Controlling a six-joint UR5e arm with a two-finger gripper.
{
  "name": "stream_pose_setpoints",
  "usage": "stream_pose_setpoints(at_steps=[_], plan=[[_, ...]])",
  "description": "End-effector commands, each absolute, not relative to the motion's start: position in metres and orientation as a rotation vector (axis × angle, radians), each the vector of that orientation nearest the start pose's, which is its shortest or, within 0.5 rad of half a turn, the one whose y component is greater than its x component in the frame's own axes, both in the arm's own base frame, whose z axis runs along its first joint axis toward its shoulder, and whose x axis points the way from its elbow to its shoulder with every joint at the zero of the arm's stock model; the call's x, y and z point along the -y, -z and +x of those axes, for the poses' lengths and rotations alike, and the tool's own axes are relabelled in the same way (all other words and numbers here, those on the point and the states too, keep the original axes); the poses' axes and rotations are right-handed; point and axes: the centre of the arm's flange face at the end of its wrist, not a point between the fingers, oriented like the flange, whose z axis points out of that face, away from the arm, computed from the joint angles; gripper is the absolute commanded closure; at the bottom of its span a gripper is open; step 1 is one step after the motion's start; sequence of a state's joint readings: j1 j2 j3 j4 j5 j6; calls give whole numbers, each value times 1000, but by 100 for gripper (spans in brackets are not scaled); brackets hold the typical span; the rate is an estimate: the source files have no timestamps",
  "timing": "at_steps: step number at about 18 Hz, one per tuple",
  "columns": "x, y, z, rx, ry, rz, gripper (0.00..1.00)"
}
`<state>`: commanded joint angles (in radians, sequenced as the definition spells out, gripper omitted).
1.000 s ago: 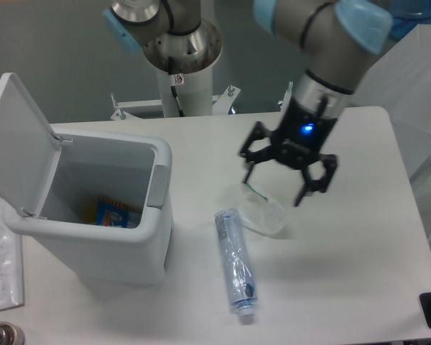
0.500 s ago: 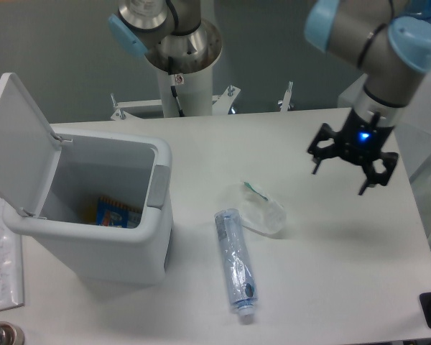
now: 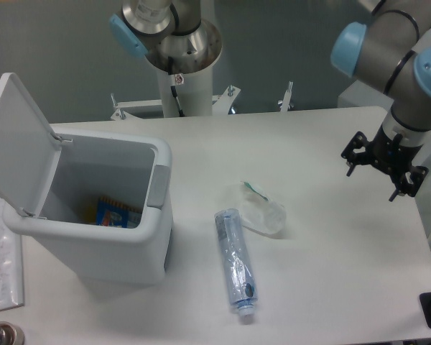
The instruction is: Open the trash can
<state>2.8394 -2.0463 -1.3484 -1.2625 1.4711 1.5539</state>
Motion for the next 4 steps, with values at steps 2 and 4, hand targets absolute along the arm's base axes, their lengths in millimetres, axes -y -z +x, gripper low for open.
stream_pose_setpoints(at_steps=[2, 4], plan=[[-345, -350, -601, -451, -56, -3000, 0], [-345, -349, -598, -454, -51, -3000, 0]])
